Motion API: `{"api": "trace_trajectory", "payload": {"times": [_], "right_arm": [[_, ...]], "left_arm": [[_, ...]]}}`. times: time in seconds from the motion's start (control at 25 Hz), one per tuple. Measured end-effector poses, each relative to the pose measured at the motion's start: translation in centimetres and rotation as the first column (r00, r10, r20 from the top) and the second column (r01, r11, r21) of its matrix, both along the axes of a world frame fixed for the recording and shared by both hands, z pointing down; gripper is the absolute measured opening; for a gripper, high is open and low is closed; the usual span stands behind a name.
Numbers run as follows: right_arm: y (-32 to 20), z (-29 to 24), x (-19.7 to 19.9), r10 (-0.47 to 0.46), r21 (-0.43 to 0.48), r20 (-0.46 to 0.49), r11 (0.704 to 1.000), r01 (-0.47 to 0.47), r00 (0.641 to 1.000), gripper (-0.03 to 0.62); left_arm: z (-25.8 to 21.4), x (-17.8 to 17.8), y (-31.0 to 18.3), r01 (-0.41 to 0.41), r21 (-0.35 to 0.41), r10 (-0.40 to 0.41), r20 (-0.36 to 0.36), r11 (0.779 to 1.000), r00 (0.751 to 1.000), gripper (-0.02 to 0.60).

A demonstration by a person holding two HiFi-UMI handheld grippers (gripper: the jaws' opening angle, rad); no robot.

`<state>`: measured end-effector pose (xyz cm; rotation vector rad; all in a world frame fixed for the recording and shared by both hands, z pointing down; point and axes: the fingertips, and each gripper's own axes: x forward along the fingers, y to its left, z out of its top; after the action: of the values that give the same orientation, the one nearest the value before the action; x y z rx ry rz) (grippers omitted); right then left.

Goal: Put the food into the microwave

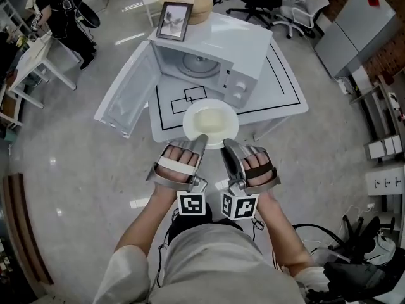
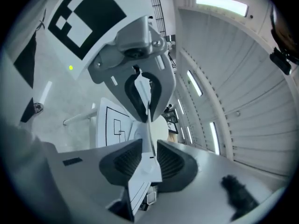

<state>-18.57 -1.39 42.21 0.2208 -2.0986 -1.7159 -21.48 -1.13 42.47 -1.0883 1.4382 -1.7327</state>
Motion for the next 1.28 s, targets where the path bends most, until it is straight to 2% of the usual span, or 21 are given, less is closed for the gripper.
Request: {"api": "trace_trajectory", "payload": {"times": [0.08,0.2,0.44,0.72,0.84,0.88,0.92,0.96,1.0,1.12,1.2,1.28], "right_arm": [[0.8,0.3,-2.6,-0.019,0.05,-0.028,0.999,0.021,0.999,0.101],[1.9,1.2,-6.0,-0.036,0.102,-0.076,0.994,0.043,0.996,0.048],[3.2,2.9,-10.8,-0.026,0.103,-0.123,0.994,0.039,0.992,0.035],[2.5,3.8,-13.7,0.019,0.074,-0.145,0.997,-0.008,0.989,0.032],[1.0,4.6,-14.9,0.041,0.058,-0.164,0.998,-0.032,0.986,0.032],[0.1,4.9,-15.3,0.057,0.047,-0.17,0.998,-0.049,0.984,0.032],[-0.8,5.3,-15.7,0.074,0.035,-0.173,0.997,-0.069,0.982,0.032],[-1.7,5.6,-16.2,0.091,0.026,-0.174,0.996,-0.088,0.981,0.032],[-2.5,5.9,-16.7,0.106,0.018,-0.171,0.994,-0.105,0.979,0.032],[-4.5,6.9,-18.5,0.144,-0.009,-0.16,0.989,-0.147,0.977,0.032],[-5.5,7.7,-19.7,0.162,-0.029,-0.167,0.985,-0.17,0.973,0.032],[-6.4,8.4,-20.8,0.18,-0.046,-0.177,0.98,-0.191,0.968,0.032]], "left_arm": [[0.2,-1.7,0.7,0.006,0.002,-0.006,-0.004,1.0,1.0,0.04],[0.7,-4.4,1.8,0.023,-0.005,-0.023,0.0,1.0,1.0,0.038],[2.0,-9.3,3.0,0.032,-0.001,-0.032,-0.002,0.999,0.999,0.04],[2.7,-12.6,2.6,0.037,0.019,-0.037,0.001,0.999,0.999,0.057],[2.8,-14.6,3.4,0.11,0.044,-0.108,-0.045,0.993,0.993,0.056],[2.9,-15.4,3.8,0.138,0.063,-0.132,-0.088,0.988,0.987,0.047],[3.1,-16.2,4.1,0.164,0.082,-0.15,-0.153,0.983,0.977,0.011],[3.7,-16.9,4.3,0.189,0.094,-0.162,-0.237,0.977,0.958,0.008],[4.5,-17.6,4.4,0.214,0.097,-0.171,-0.331,0.972,0.928,0.008],[7.5,-19.4,4.0,0.279,0.083,-0.18,-0.583,0.957,0.792,0.008],[8.9,-20.3,3.4,0.313,0.075,-0.181,-0.678,0.947,0.712,0.008],[9.9,-21.2,2.5,0.336,0.077,-0.17,-0.745,0.939,0.645,0.006]]}}
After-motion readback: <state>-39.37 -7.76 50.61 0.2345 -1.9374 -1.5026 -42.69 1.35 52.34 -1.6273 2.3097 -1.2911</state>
